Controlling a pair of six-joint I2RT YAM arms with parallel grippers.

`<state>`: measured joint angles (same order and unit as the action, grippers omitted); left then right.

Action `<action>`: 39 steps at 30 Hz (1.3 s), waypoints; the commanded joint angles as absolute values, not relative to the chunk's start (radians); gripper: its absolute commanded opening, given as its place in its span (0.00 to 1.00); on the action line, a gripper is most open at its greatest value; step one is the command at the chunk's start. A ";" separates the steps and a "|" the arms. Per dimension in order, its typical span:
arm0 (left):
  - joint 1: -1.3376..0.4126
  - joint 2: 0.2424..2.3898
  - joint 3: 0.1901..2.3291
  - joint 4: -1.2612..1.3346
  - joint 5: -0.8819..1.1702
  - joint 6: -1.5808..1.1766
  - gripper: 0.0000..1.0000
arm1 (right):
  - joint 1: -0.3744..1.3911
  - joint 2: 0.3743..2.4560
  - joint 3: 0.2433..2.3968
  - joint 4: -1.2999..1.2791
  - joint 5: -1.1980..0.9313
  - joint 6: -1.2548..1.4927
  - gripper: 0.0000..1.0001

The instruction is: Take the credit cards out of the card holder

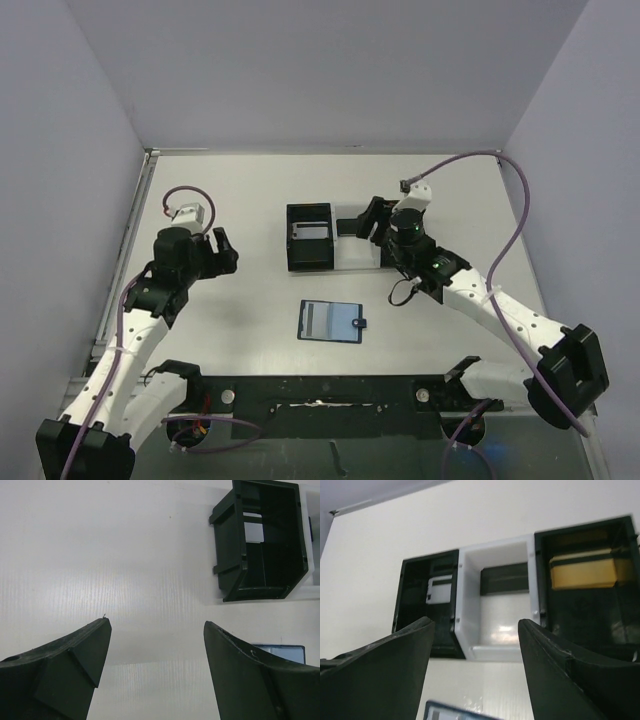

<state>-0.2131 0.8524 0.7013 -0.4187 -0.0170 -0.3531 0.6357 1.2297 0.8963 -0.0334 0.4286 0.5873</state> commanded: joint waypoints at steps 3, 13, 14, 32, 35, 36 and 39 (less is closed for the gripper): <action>-0.205 0.879 0.708 -0.356 0.036 -0.328 0.75 | 0.641 1.144 0.723 -0.023 0.091 0.943 0.69; -0.210 0.928 0.706 -0.344 0.110 -0.325 0.75 | 0.820 1.296 0.667 0.005 0.048 1.110 0.56; -0.209 0.934 0.706 -0.345 0.115 -0.325 0.75 | 0.838 1.320 0.683 -0.005 0.052 1.108 0.55; -0.226 0.997 0.704 -0.326 0.247 -0.360 0.69 | 0.902 1.530 0.696 0.001 -0.035 1.159 0.50; -0.239 1.021 0.666 -0.213 0.443 -0.504 0.68 | 0.903 1.540 0.697 -0.068 0.015 1.179 0.48; -0.263 1.034 0.639 -0.152 0.486 -0.557 0.65 | 0.903 1.538 0.689 -0.077 0.027 1.190 0.48; -0.396 1.084 0.622 -0.104 0.415 -0.612 0.59 | 0.900 1.527 0.665 -0.075 0.050 1.212 0.48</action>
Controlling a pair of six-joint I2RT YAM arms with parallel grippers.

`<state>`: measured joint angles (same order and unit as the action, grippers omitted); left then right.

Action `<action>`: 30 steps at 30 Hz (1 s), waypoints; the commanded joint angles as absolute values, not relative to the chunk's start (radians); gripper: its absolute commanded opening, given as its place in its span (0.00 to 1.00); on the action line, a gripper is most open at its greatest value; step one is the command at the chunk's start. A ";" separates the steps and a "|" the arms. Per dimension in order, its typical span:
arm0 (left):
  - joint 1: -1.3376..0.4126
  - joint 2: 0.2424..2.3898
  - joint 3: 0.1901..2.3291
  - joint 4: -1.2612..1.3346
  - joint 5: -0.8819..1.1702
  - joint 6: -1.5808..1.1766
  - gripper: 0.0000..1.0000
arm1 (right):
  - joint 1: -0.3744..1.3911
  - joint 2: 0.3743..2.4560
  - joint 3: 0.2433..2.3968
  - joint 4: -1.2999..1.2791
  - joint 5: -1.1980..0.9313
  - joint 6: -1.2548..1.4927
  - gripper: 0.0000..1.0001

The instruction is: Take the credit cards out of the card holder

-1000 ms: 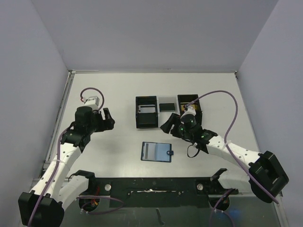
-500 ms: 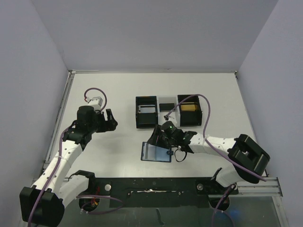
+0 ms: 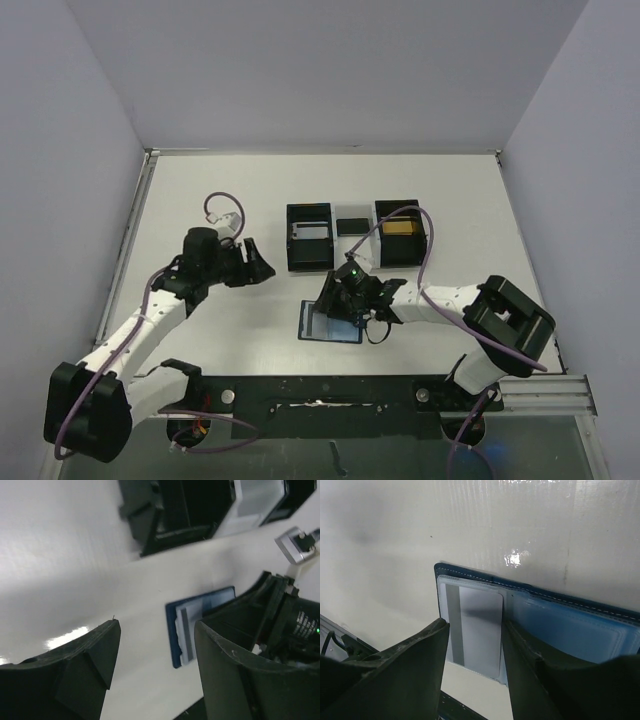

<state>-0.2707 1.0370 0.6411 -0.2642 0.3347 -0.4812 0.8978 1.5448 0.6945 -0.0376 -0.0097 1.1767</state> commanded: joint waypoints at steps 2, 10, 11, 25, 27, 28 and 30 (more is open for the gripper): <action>-0.486 1.116 0.608 -0.065 0.383 -0.642 0.57 | 0.900 1.527 0.658 -0.066 0.044 1.215 0.47; -0.648 1.211 0.521 0.071 0.345 -0.755 0.35 | 0.900 1.508 0.640 -0.007 0.021 1.218 0.42; -0.663 1.226 0.516 0.078 0.336 -0.759 0.34 | 0.900 1.503 0.641 0.001 0.016 1.215 0.42; -0.698 1.342 0.511 0.139 0.332 -0.772 0.29 | 0.900 1.463 0.709 -0.105 0.036 1.182 0.38; -0.708 1.353 0.512 0.144 0.333 -0.772 0.29 | 0.902 1.461 0.712 -0.111 0.046 1.181 0.38; -0.711 1.357 0.514 0.144 0.333 -0.772 0.29 | 0.902 1.459 0.714 -0.119 0.042 1.184 0.37; -0.720 1.362 0.517 0.148 0.331 -0.775 0.29 | 0.902 1.448 0.723 -0.140 0.056 1.186 0.37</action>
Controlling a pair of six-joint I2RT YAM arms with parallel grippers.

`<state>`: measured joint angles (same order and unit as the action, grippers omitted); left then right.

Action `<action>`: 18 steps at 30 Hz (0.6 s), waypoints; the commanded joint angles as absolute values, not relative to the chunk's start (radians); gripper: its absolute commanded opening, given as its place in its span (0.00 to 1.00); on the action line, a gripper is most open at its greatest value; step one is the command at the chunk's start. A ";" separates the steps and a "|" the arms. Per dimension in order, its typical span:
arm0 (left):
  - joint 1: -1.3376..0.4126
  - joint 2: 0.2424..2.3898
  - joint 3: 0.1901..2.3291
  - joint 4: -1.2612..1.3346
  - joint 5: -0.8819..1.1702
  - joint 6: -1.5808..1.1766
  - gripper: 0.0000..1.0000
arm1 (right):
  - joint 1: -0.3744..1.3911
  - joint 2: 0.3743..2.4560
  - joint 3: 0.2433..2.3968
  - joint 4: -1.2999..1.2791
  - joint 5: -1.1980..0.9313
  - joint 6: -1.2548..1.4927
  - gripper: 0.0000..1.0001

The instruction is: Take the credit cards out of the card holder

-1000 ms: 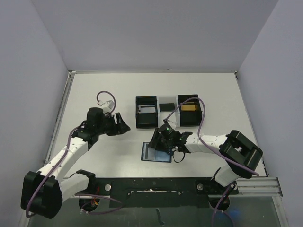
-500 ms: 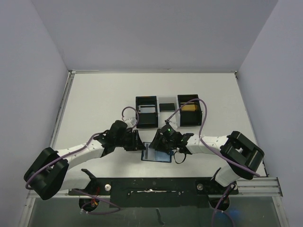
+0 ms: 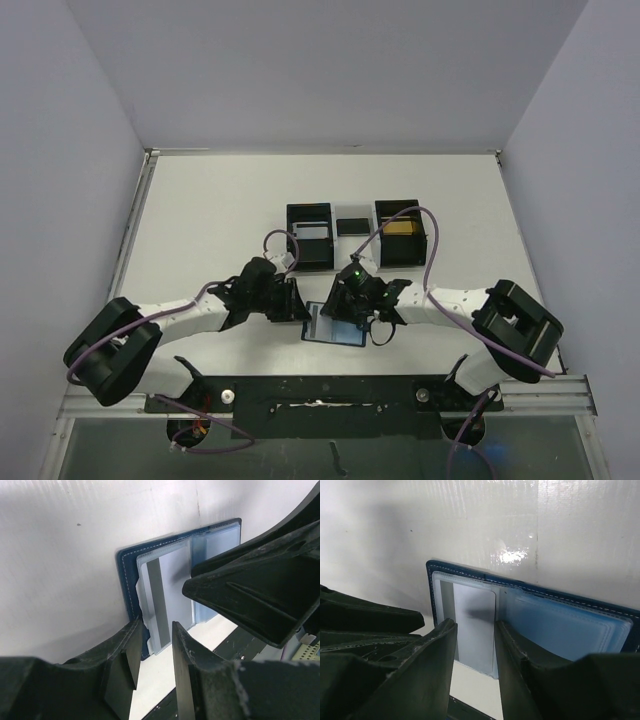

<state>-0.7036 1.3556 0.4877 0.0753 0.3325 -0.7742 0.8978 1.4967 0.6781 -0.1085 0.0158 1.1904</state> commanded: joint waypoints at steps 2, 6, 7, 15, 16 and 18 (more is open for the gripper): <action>-0.724 1.363 0.518 0.151 0.326 -0.776 0.29 | 0.901 1.439 0.721 -0.145 0.062 1.183 0.37; -0.726 1.378 0.535 0.147 0.324 -0.777 0.29 | 0.900 1.454 0.720 -0.171 0.065 1.186 0.35; -0.728 1.379 0.541 0.146 0.325 -0.774 0.29 | 0.902 1.461 0.719 -0.177 0.065 1.185 0.35; -0.739 1.448 0.570 0.117 0.320 -0.736 0.15 | 0.901 1.531 0.689 -0.177 0.064 1.238 0.25; -0.745 1.458 0.573 0.110 0.313 -0.731 0.10 | 0.901 1.533 0.683 -0.169 0.062 1.244 0.23; -0.757 1.476 0.577 0.090 0.295 -0.726 0.07 | 0.898 1.536 0.673 -0.156 0.051 1.244 0.23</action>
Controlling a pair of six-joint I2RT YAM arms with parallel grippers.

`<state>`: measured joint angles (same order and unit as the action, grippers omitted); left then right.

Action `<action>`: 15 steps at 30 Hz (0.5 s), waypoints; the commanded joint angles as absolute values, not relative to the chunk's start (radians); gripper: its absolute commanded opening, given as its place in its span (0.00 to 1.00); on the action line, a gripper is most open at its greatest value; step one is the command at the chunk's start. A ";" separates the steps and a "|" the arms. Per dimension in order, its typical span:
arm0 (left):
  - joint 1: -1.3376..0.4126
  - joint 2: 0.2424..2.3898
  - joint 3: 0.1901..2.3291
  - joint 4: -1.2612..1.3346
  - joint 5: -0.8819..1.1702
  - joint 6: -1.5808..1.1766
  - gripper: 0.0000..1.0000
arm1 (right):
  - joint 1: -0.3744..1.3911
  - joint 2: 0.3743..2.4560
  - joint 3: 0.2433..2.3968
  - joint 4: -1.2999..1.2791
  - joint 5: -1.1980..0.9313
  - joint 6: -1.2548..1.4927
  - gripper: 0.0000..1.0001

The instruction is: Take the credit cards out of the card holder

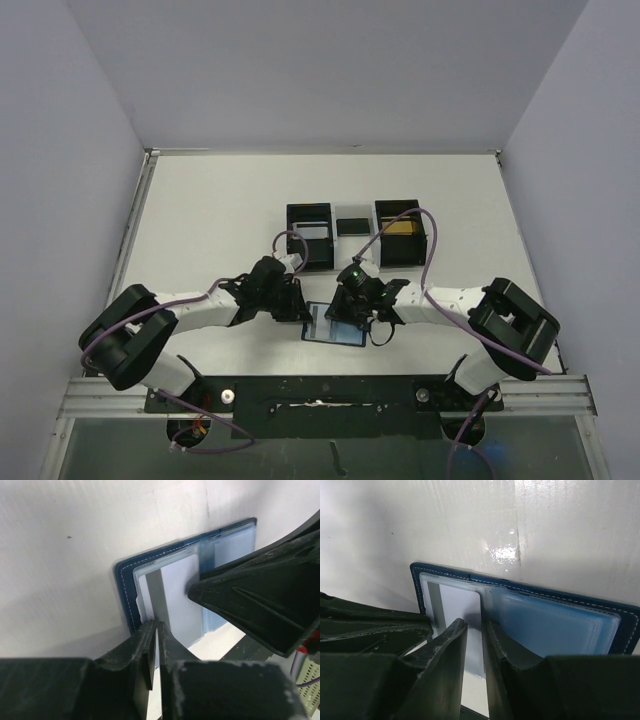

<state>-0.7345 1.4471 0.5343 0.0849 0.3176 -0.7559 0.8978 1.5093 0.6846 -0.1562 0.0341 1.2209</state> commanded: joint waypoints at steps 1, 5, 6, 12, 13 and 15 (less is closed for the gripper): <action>-0.760 1.483 0.575 0.086 0.292 -0.726 0.05 | 0.900 1.536 0.670 -0.150 0.051 1.245 0.22; -0.773 1.488 0.566 0.092 0.287 -0.730 0.00 | 0.897 1.528 0.651 -0.111 0.035 1.246 0.22; -0.774 1.488 0.565 0.092 0.286 -0.729 0.00 | 0.896 1.523 0.643 -0.097 0.028 1.247 0.22; -0.775 1.491 0.564 0.076 0.267 -0.730 0.00 | 0.879 1.470 0.592 0.008 -0.008 1.247 0.14; -0.775 1.491 0.563 0.071 0.261 -0.732 0.00 | 0.875 1.460 0.582 0.026 -0.016 1.248 0.13; -0.775 1.494 0.564 0.062 0.253 -0.735 0.00 | 0.862 1.438 0.557 0.071 -0.047 1.243 0.12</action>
<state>-0.7589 1.4754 0.5415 0.0830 0.2958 -0.7479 0.8768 1.4807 0.5999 -0.0288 -0.0006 1.2404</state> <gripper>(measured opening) 0.010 0.132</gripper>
